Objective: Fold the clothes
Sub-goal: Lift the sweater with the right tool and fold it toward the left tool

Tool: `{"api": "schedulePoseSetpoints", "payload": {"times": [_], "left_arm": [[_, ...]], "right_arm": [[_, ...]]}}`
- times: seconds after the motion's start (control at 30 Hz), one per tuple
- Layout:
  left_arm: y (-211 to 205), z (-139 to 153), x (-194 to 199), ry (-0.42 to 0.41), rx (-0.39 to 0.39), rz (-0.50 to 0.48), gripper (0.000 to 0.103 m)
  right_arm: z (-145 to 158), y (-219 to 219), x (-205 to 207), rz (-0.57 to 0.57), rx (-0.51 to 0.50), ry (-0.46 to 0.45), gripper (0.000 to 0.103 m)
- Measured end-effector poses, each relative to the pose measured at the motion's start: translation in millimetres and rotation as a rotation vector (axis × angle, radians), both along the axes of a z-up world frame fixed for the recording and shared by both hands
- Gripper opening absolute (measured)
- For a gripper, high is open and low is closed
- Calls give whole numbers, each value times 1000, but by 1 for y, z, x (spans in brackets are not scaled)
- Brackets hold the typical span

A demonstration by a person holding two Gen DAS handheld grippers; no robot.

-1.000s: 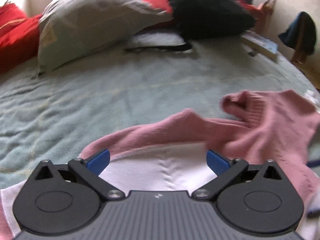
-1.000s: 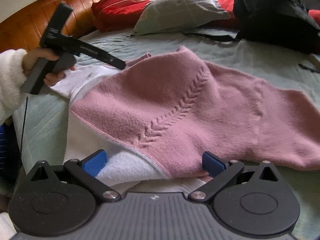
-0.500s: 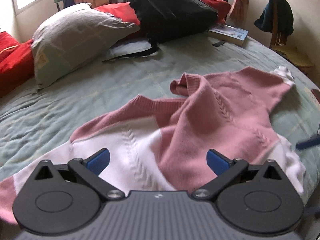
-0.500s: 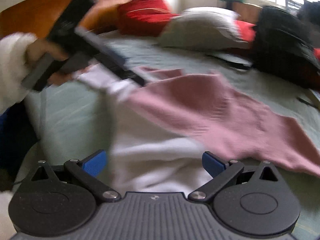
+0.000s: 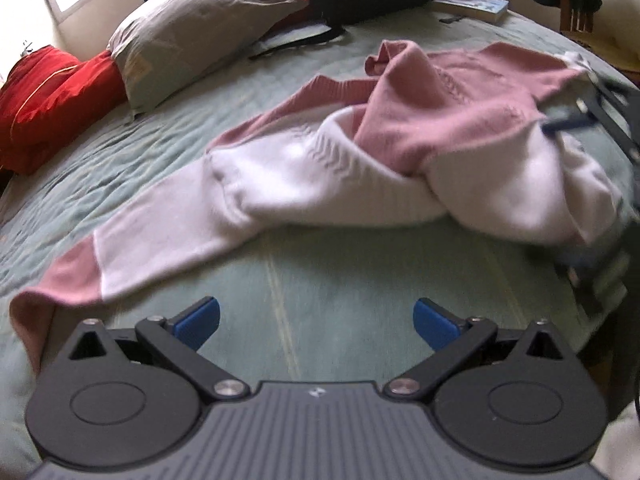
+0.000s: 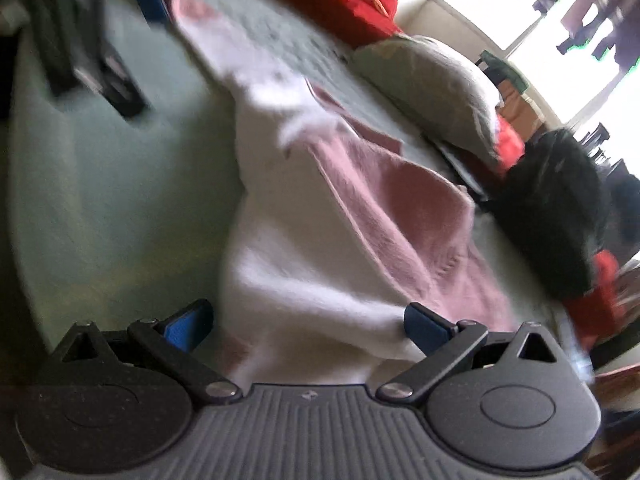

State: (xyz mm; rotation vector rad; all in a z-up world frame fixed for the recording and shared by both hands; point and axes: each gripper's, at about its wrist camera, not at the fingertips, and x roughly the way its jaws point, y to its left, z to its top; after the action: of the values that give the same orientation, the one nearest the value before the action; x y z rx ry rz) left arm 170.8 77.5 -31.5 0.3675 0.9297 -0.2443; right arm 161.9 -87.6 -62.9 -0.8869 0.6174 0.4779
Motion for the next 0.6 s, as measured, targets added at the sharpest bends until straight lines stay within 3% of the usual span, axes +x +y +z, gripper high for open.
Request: {"api": "schedulePoseSetpoints", "payload": {"times": [0.17,0.4,0.6], "left_arm": [[-4,1,-8,-19,7,-21,102],[-25,1,0,-32,-15,-76,102],[-35,-8,9,-30,-23,-91,102]], "right_arm": [[22,-15,30,-73,40,0,103],[61,-63,95,-198,215,76,103],[54,-96,144,-314,325,149,103]]}}
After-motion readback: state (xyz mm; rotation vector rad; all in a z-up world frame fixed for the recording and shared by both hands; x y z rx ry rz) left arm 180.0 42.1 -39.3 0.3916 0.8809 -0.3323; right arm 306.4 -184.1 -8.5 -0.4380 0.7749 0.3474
